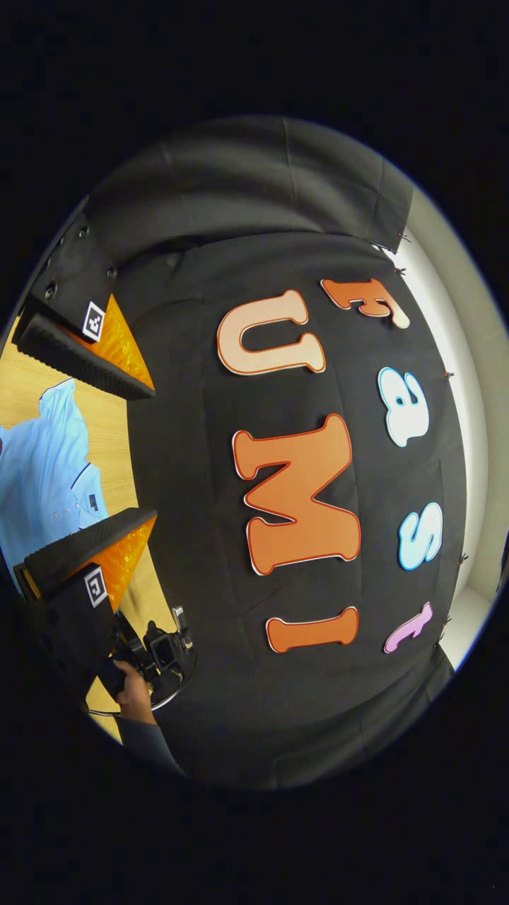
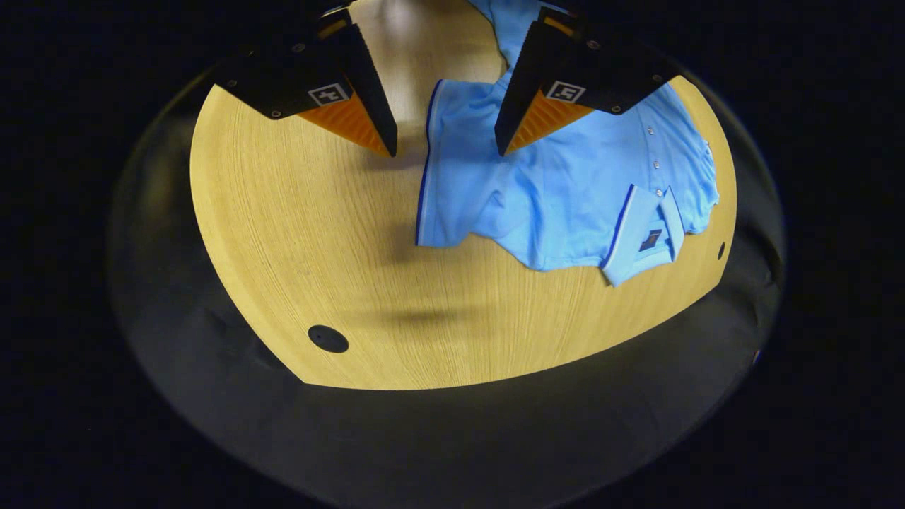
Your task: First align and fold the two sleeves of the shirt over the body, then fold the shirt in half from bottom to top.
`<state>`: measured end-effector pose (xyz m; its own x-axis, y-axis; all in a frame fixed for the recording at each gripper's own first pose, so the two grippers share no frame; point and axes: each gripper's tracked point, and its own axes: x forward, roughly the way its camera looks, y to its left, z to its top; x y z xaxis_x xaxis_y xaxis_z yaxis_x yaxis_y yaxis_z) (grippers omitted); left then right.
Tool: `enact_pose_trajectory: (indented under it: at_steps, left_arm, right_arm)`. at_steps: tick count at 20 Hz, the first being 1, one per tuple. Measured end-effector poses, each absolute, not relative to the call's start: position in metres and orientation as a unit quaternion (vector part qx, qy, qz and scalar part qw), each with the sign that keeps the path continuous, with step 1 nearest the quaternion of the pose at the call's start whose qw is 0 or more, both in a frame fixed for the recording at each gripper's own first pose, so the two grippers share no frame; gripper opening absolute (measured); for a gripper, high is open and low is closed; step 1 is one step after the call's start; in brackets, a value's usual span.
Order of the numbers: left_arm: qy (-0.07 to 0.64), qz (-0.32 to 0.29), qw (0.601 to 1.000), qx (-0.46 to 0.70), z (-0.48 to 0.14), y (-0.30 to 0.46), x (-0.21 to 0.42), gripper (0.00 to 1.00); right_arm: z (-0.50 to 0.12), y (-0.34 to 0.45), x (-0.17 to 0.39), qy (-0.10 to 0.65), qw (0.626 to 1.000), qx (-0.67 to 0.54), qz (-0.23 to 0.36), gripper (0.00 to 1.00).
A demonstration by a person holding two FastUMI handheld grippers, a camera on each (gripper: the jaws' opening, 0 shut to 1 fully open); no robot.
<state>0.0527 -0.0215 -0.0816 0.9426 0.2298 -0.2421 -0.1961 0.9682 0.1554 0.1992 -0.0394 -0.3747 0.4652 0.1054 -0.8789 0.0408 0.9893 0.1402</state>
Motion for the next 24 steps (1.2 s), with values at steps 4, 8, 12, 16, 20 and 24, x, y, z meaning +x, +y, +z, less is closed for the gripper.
enact_pose_trajectory:
  at_steps: [4, 8, 12, 16, 20, 24]
  left_arm:
    - [0.138, 0.106, 0.982, 0.069, -0.086, -0.029, 0.056, 0.99]
    - [0.142, 0.106, 0.982, 0.064, -0.087, -0.039, 0.058, 0.99]
    - [0.139, 0.101, 0.983, 0.068, -0.083, -0.044, 0.057, 1.00]
    - [0.154, 0.118, 0.979, 0.068, -0.087, -0.033, 0.044, 1.00]
    - [0.167, 0.156, 0.972, 0.043, -0.095, -0.010, 0.023, 1.00]
    - [0.178, 0.204, 0.962, 0.032, -0.101, 0.019, 0.004, 1.00]
  right_arm:
    - [-0.386, -0.040, 0.207, 0.525, 0.848, 0.073, 0.015, 0.75]
    - [-0.384, -0.041, 0.211, 0.518, 0.854, 0.044, 0.018, 0.43]
    - [-0.381, -0.034, 0.213, 0.520, 0.849, 0.090, 0.032, 0.10]
    - [-0.355, -0.016, 0.222, 0.489, 0.854, 0.156, 0.083, 0.06]
    - [-0.327, 0.003, 0.222, 0.462, 0.865, 0.156, 0.120, 0.06]
    - [-0.312, 0.031, 0.218, 0.448, 0.872, 0.122, 0.154, 0.06]
